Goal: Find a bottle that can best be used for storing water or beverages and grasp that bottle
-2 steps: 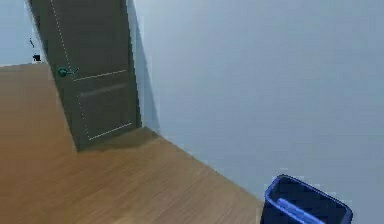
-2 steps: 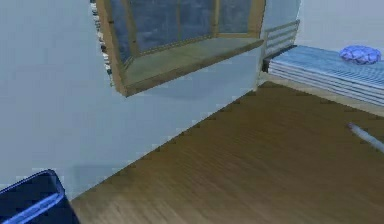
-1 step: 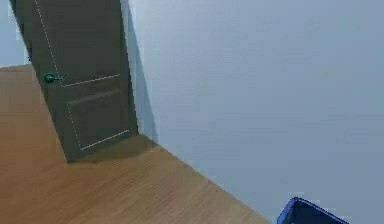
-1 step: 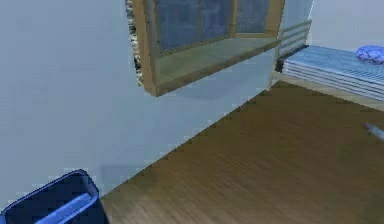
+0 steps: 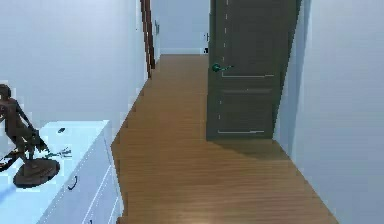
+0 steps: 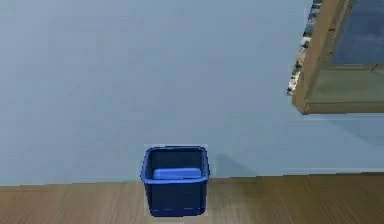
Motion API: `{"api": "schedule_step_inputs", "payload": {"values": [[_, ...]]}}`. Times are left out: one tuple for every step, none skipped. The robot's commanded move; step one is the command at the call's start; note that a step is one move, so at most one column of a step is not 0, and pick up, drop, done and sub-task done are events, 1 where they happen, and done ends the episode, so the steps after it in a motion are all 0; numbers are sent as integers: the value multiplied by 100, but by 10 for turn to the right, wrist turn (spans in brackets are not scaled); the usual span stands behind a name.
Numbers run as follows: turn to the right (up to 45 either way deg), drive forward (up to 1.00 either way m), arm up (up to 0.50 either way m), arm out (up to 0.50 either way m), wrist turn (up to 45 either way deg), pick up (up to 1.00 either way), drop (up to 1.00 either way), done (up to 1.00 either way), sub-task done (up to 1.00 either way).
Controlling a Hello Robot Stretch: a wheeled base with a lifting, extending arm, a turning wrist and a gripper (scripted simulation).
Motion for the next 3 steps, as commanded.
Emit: {"api": "schedule_step_inputs", "payload": {"values": [[0,100,0,0,0,0,0,0,0],[-60,0,0,0,0,0,0,0,0],[0,50,0,0,0,0,0,0,0]]}}
